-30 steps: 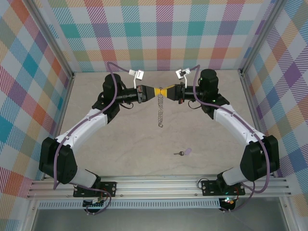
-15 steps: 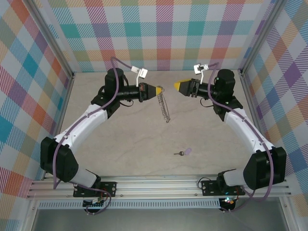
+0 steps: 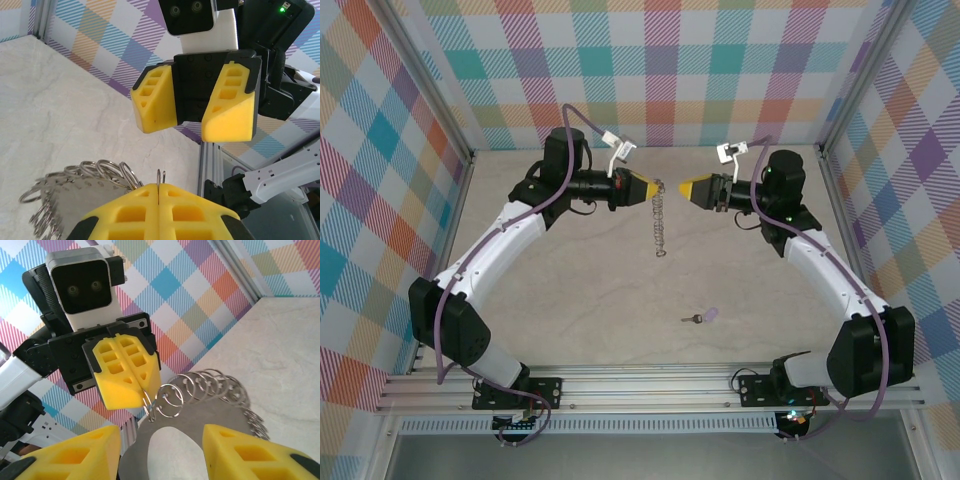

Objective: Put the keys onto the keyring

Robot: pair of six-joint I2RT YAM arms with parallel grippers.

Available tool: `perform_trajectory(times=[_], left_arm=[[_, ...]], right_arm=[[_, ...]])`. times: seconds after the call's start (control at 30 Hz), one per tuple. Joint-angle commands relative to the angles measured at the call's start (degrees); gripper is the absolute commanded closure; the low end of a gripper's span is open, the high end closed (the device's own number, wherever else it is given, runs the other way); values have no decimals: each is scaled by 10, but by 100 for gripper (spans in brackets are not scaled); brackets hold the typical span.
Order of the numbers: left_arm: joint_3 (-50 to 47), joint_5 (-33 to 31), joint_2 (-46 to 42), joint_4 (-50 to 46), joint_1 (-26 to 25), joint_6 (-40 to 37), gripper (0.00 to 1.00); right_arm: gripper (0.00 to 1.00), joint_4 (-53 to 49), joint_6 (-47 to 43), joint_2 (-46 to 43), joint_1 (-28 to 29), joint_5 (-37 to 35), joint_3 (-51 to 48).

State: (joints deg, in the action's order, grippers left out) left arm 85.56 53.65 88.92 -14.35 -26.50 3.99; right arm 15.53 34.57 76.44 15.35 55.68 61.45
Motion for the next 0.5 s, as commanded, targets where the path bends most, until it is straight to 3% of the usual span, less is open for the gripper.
perform_trajectory(times=[0.0, 0.47], left_arm=[[21, 26, -1, -10, -6, -23, 100], [25, 30, 2, -11, -11, -23, 100]], right_arm=[[54, 37, 10, 11, 12, 24, 4], [65, 37, 9, 30, 38, 24, 21]])
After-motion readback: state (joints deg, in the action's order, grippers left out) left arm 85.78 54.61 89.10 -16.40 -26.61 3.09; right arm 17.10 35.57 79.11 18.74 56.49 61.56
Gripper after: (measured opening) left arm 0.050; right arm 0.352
